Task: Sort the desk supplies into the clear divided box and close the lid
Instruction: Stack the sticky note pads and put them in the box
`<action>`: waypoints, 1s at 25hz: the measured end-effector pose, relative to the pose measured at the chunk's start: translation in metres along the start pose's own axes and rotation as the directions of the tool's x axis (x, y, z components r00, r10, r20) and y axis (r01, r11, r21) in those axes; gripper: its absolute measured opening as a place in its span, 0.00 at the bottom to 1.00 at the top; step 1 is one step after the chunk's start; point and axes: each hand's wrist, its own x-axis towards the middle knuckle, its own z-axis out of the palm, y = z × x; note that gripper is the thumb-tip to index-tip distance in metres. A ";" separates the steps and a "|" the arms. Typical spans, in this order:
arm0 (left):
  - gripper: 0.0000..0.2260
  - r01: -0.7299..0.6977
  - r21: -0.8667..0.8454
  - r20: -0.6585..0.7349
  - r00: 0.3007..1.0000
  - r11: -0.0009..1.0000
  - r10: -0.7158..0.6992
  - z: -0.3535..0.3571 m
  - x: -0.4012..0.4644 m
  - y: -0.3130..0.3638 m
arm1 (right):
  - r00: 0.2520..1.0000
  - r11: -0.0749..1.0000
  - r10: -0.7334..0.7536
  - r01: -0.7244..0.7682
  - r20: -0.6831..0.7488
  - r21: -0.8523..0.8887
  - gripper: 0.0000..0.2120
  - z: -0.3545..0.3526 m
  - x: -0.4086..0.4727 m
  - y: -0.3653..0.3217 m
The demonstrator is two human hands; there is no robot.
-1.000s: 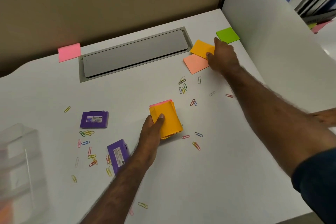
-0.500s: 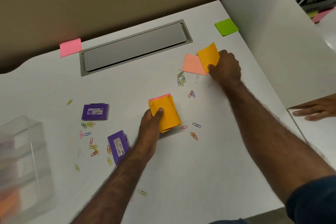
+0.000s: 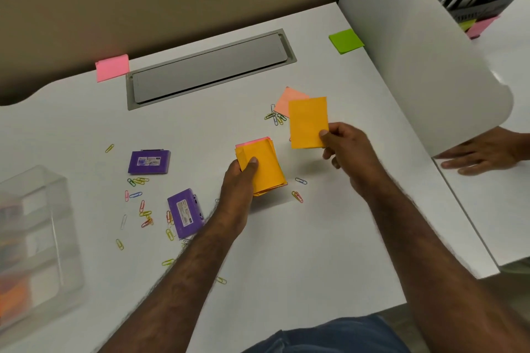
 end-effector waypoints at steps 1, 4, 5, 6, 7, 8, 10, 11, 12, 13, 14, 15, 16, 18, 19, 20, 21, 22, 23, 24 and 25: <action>0.21 0.006 -0.003 0.007 1.000 1.000 -0.006 0.002 -0.001 -0.001 | 0.998 1.000 0.010 -0.010 0.069 -0.001 0.07 0.005 -0.010 0.001; 0.24 0.011 -0.021 0.026 1.000 1.000 -0.011 0.009 -0.008 -0.004 | 0.979 0.998 0.006 0.006 0.205 -0.055 0.08 0.022 -0.030 0.006; 0.25 0.010 -0.028 0.028 1.000 1.000 -0.009 0.012 -0.010 -0.004 | 0.975 0.994 -0.003 0.028 0.224 -0.109 0.08 0.028 -0.033 0.008; 0.26 0.009 -0.031 0.028 1.000 0.999 -0.008 0.015 -0.011 -0.004 | 0.972 0.984 -0.013 0.055 0.236 -0.172 0.09 0.034 -0.034 0.011; 0.27 0.000 -0.021 0.028 1.000 1.000 0.001 0.017 -0.012 -0.005 | 0.970 0.970 -0.028 0.084 0.242 -0.226 0.10 0.038 -0.035 0.013; 0.26 -0.017 0.000 0.024 1.000 1.000 0.017 0.018 -0.013 -0.006 | 0.967 0.956 -0.046 0.114 0.249 -0.269 0.10 0.041 -0.034 0.015; 0.20 -0.044 0.043 0.003 0.999 0.998 0.044 0.015 -0.012 -0.009 | 0.966 0.928 -0.083 0.165 0.246 -0.335 0.11 0.042 -0.028 0.017; 0.17 -0.046 0.050 -0.007 0.999 0.998 0.047 0.013 -0.011 -0.010 | 0.970 0.914 -0.099 0.177 0.221 -0.366 0.10 0.041 -0.022 0.017; 0.15 -0.045 0.054 -0.011 0.999 0.998 0.045 0.010 -0.010 -0.012 | 0.977 0.901 -0.120 0.182 0.177 -0.395 0.10 0.039 -0.014 0.015; 0.16 -0.041 0.060 -0.010 0.999 0.997 0.041 0.007 -0.009 -0.013 | 0.982 0.888 -0.143 0.182 0.122 -0.423 0.11 0.037 -0.004 0.012; 0.19 -0.033 0.067 -0.011 0.999 0.997 0.034 0.005 -0.008 -0.014 | 0.983 0.871 -0.170 0.182 0.068 -0.456 0.11 0.033 0.010 0.010; 0.22 -0.027 0.072 -0.014 1.000 0.997 0.028 0.003 -0.008 -0.014 | 0.979 0.849 -0.201 0.185 0.023 -0.496 0.13 0.030 0.026 0.006; 0.23 -0.025 0.072 -0.017 1.000 0.997 0.026 0.001 -0.008 -0.014 | 0.973 0.817 -0.232 0.189 -0.010 -0.545 0.15 0.027 0.043 0.003; 0.23 -0.020 0.071 -0.020 1.000 0.997 0.022 -0.002 -0.008 -0.016 | 0.963 0.740 -0.266 0.184 -0.031 -0.647 0.23 0.021 0.079 -0.003; 0.24 -0.016 0.072 -0.019 1.000 0.997 0.018 -0.004 -0.008 -0.016 | 0.966 0.699 -0.259 0.173 -0.021 -0.694 0.27 0.018 0.096 -0.005; 0.24 -0.010 0.074 -0.019 1.000 0.997 0.012 -0.006 -0.008 -0.017 | 0.971 0.646 -0.238 0.158 0.000 -0.747 0.31 0.017 0.109 -0.007; 0.24 -0.006 0.074 -0.020 1.000 0.997 0.007 -0.008 -0.007 -0.017 | 0.977 0.579 -0.213 0.147 0.025 -0.802 0.34 0.018 0.120 -0.008; 0.24 -0.006 0.072 -0.026 1.000 0.997 0.008 -0.010 -0.006 -0.018 | 0.978 0.511 -0.201 0.145 0.047 -0.847 0.36 0.019 0.128 -0.007; 0.23 -0.008 0.070 -0.033 0.999 0.998 0.010 -0.012 -0.005 -0.018 | 0.977 0.461 -0.204 0.148 0.058 -0.875 0.37 0.022 0.132 -0.005; 0.23 -0.007 0.069 -0.039 0.999 0.998 0.010 -0.014 -0.004 -0.018 | 0.975 0.442 -0.213 0.146 0.055 -0.885 0.37 0.024 0.134 -0.003; 0.23 -0.002 0.066 -0.045 0.999 0.998 0.005 -0.015 -0.003 -0.018 | 0.976 0.451 -0.213 0.134 0.039 -0.882 0.36 0.027 0.135 -0.001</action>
